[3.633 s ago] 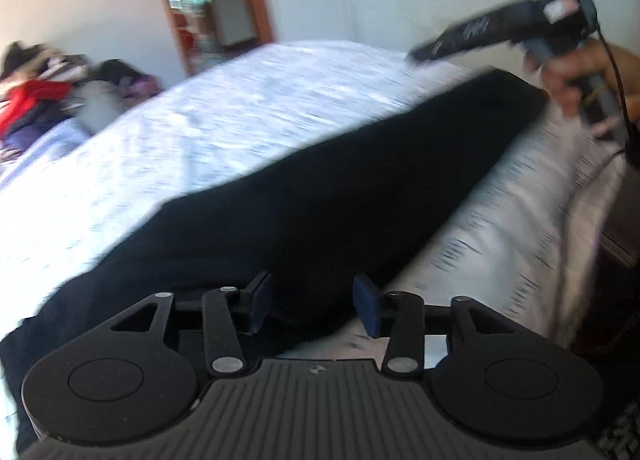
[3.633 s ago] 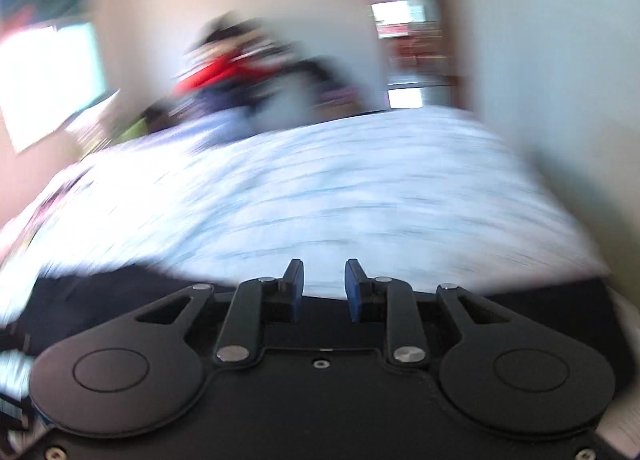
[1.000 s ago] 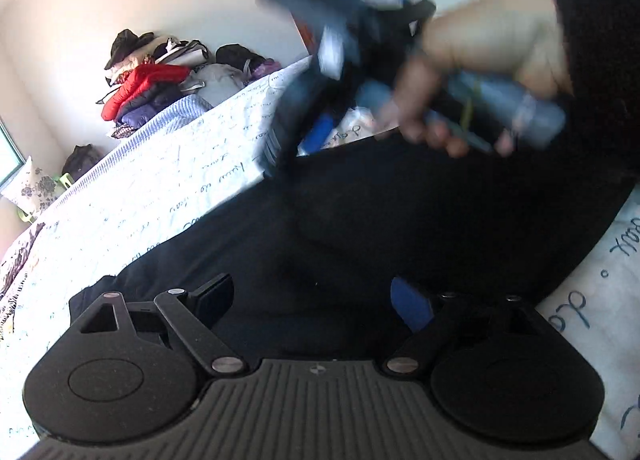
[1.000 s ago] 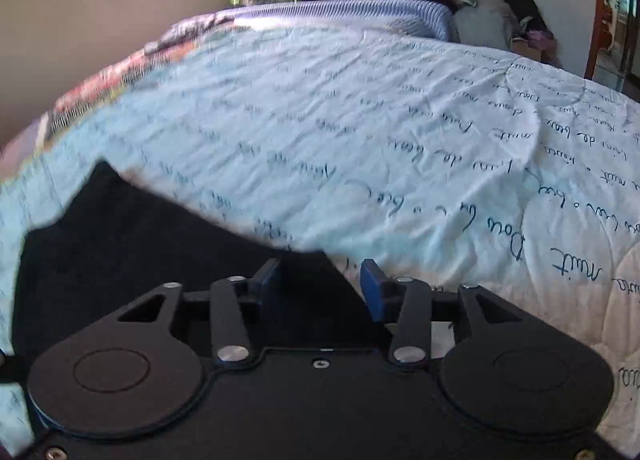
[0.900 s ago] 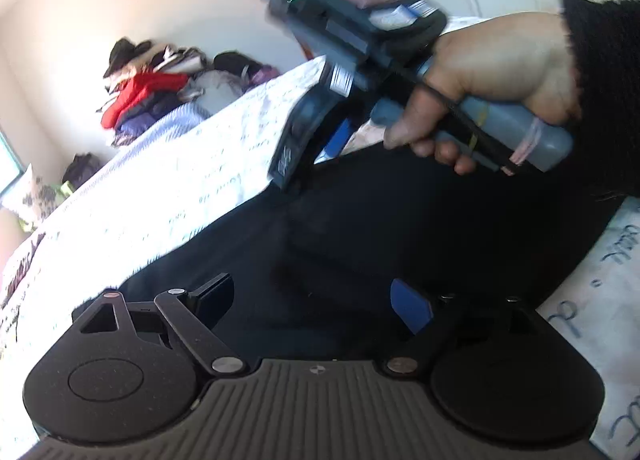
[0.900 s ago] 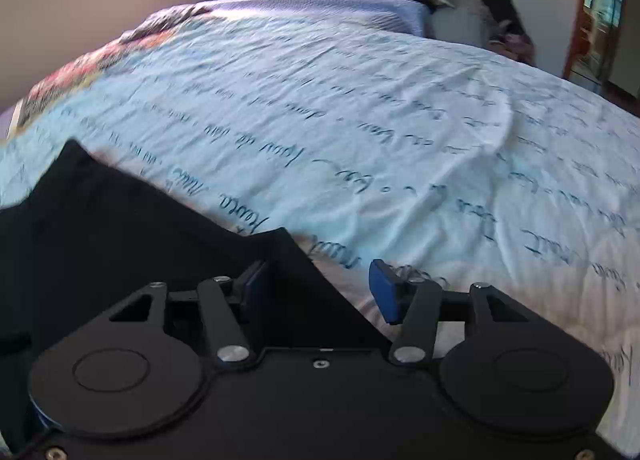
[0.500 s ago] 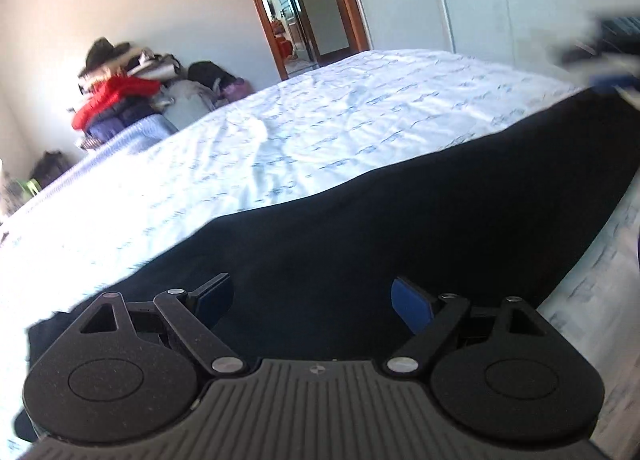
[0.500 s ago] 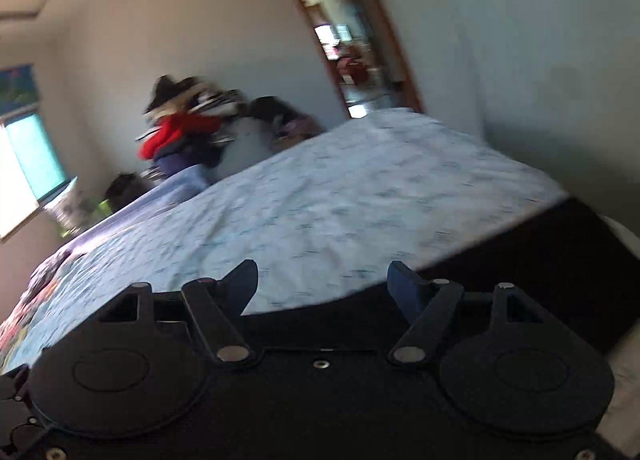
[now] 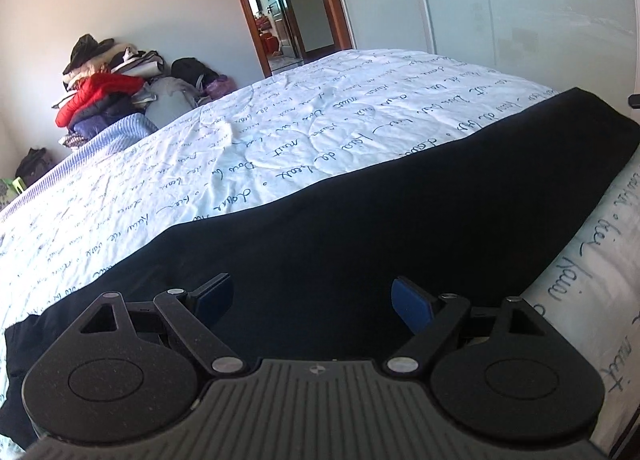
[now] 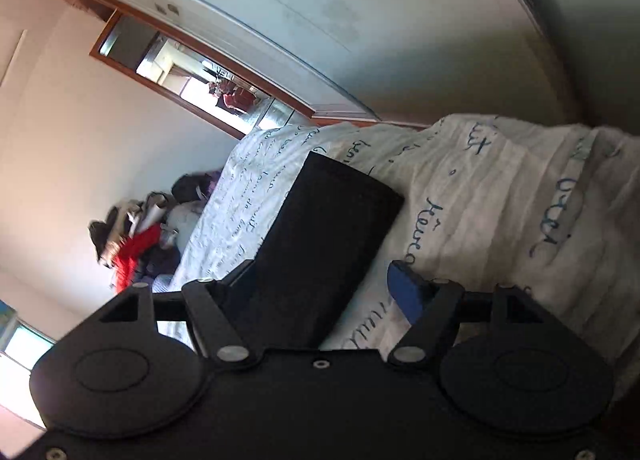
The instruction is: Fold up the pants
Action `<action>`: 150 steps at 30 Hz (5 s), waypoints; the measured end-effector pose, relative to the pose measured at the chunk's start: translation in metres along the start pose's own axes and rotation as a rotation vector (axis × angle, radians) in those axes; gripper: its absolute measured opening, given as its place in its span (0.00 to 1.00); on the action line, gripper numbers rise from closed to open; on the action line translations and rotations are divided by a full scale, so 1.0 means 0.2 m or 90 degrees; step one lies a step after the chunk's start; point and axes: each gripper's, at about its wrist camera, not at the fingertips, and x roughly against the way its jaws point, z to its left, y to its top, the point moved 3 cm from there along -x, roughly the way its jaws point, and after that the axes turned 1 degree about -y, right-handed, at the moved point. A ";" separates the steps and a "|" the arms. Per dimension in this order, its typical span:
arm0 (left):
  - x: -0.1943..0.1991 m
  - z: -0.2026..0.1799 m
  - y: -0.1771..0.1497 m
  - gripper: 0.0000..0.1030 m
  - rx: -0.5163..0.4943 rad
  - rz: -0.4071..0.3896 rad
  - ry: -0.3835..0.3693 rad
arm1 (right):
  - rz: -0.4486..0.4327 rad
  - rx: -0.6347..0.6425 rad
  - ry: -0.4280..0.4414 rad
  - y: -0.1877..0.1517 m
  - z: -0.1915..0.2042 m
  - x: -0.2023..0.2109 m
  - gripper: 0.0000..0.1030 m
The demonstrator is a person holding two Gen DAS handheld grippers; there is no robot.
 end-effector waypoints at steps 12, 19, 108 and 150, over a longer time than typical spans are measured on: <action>0.01 -0.02 0.05 0.86 -0.010 -0.010 -0.015 | -0.048 0.020 -0.012 0.03 0.08 -0.19 0.57; -0.01 -0.02 0.14 0.86 0.028 -0.007 -0.089 | -0.045 0.043 -0.033 0.02 0.07 -0.20 0.08; -0.20 0.55 0.08 0.06 0.350 0.056 -0.176 | 0.113 0.956 0.275 -1.39 1.09 -0.10 0.08; -0.35 0.25 0.16 0.72 0.191 0.092 0.016 | 0.175 0.781 0.089 -0.68 0.93 -0.34 0.33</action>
